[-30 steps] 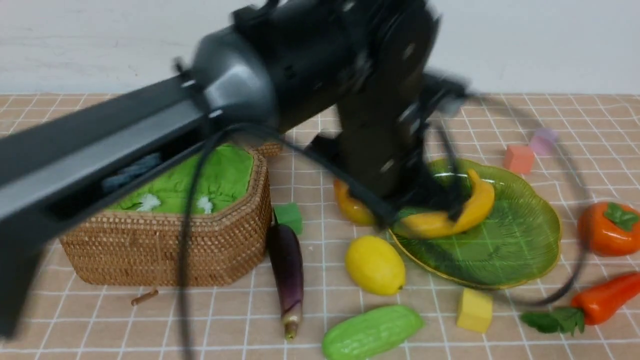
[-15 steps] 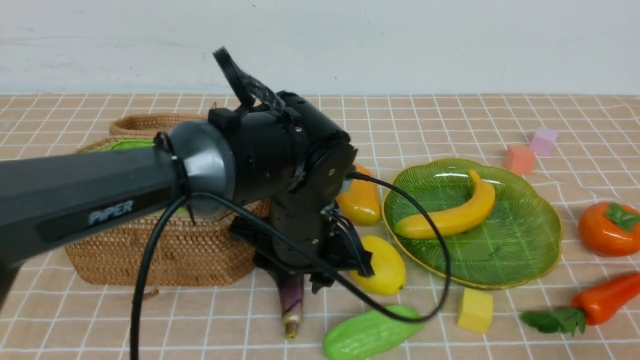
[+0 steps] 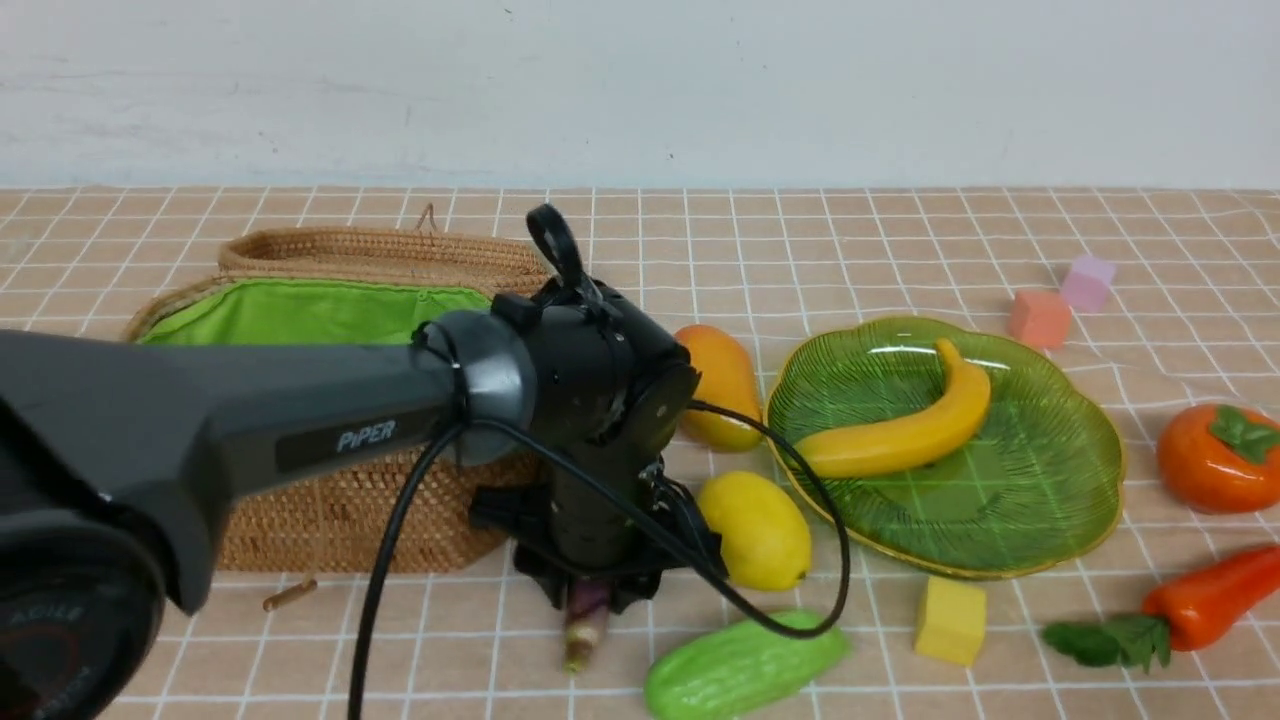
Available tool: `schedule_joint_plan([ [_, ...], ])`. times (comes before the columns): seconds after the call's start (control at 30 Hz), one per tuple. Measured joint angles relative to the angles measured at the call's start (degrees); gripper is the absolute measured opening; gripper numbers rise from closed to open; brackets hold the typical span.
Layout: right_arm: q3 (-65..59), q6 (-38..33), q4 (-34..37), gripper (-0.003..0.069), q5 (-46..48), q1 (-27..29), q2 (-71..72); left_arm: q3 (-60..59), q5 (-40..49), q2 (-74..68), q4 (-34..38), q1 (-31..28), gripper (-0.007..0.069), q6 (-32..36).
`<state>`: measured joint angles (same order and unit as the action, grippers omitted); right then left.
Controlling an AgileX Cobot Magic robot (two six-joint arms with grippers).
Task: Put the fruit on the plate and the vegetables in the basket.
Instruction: Use the left arm to grab an eggplant and put it into the left basket
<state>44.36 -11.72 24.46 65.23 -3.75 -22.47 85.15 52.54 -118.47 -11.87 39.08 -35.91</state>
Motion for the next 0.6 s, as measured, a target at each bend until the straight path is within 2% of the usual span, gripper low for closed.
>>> schedule_joint_plan([
  [0.3,0.0,-0.04,0.2,0.0106,0.0,-1.06,0.0,0.0,2.59,3.06,-0.59,0.28,0.0302,1.17],
  [0.43,0.0,-0.04,0.25,0.0108,-0.85,-1.06,0.0,0.0,4.39,13.55,-0.99,3.41,0.0302,9.45],
  [0.5,0.0,-0.04,0.26,0.0108,-1.91,-1.06,0.0,0.0,5.45,20.33,-2.65,4.97,0.0302,18.38],
  [0.53,0.0,-0.04,0.26,0.0108,-1.91,-1.06,0.0,0.0,5.58,20.33,-2.65,4.94,0.0302,18.38],
  [0.57,0.0,-0.04,0.4,0.0108,-2.06,-1.06,0.0,-0.13,6.15,22.98,-3.85,4.83,0.0302,23.21],
  [0.6,0.0,-0.04,0.5,0.0108,-2.43,-1.06,0.0,-0.72,6.62,26.45,-5.68,3.58,0.0302,31.94],
])
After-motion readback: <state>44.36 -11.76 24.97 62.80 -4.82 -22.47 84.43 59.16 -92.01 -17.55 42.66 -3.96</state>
